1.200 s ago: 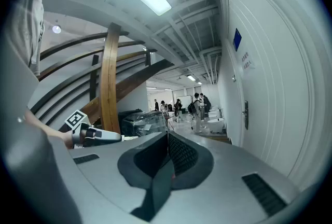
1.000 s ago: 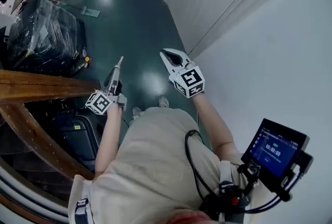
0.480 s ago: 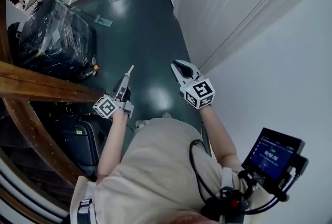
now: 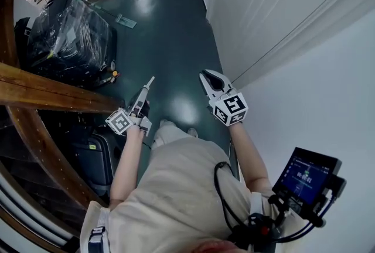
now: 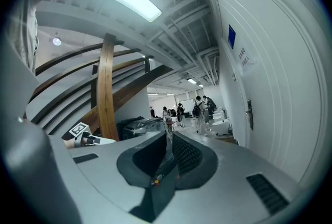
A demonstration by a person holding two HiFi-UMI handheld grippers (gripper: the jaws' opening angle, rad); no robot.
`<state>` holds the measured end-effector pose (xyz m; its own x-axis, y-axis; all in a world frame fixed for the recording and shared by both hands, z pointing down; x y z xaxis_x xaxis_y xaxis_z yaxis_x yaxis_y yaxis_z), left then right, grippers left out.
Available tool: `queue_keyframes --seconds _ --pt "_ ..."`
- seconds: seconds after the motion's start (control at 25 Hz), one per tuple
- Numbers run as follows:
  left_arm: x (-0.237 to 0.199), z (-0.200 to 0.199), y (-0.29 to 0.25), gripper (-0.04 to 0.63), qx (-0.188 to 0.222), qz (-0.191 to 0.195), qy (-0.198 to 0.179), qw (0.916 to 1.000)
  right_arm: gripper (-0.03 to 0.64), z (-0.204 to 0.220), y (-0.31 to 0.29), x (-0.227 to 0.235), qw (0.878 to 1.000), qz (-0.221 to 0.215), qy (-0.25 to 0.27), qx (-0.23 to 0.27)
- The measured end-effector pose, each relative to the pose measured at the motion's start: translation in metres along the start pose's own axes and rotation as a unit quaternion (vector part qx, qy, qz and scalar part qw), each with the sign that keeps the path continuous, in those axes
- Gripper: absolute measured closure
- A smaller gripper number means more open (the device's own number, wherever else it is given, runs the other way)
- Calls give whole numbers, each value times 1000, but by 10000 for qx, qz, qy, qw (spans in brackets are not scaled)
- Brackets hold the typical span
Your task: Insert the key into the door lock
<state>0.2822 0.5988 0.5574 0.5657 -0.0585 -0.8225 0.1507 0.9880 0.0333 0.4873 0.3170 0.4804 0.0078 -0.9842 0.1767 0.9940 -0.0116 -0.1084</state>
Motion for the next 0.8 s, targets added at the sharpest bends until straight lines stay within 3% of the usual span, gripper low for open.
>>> queue_keyframes --seconds 0.36,0.56,0.8 --pt "-44 -58 -9 560 -203 20 92 9997 594 -5 -59 -3 9997 186 -140 -17" --pt "-78 -113 -24 560 -231 241 -3 9994 594 -6 -115 -4 9993 286 -222 5" --pt "-96 -137 -37 560 -380 308 145 9987 594 -16 -138 1 9989 444 -138 -31"
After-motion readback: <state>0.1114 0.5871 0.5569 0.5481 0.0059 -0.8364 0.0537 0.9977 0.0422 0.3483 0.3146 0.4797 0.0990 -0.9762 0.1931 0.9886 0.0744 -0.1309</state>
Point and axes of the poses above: the fingertips, and each gripper's own axes: y backward along the fingers, x to its right, z out of its underside, the point moved 10 cm from there along y, backward along the fingers
